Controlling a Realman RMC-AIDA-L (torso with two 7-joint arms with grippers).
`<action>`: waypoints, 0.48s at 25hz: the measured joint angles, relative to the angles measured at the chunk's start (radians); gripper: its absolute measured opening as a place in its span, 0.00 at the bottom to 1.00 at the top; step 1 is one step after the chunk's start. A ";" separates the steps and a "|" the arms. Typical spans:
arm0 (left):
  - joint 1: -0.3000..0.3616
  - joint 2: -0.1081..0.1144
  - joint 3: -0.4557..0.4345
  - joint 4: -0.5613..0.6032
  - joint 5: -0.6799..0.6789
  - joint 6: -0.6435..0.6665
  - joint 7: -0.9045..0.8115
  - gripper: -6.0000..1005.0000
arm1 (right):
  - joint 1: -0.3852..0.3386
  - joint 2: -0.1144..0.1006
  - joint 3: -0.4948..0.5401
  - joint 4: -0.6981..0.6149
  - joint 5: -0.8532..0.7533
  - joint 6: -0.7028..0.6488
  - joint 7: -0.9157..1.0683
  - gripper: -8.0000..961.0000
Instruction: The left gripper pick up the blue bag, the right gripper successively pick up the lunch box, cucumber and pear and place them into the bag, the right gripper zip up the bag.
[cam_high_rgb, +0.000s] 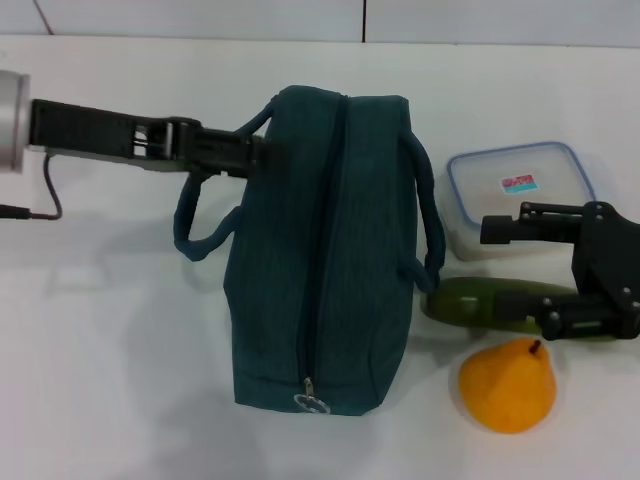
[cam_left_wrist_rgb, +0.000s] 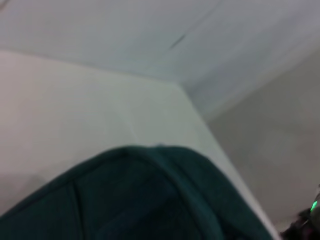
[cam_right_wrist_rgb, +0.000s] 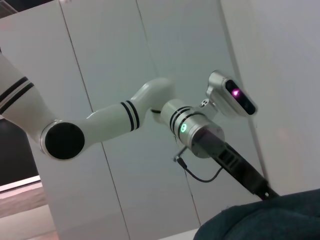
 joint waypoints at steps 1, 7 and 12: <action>-0.011 0.000 0.007 0.000 0.021 0.000 -0.011 0.80 | -0.001 0.001 0.000 0.000 -0.001 0.001 -0.001 0.79; -0.061 -0.008 0.015 0.000 0.111 -0.002 -0.049 0.79 | -0.021 0.002 0.001 -0.002 0.002 0.001 -0.008 0.79; -0.081 -0.004 0.015 0.004 0.123 -0.003 -0.062 0.77 | -0.033 0.004 0.001 -0.001 0.004 0.001 -0.017 0.79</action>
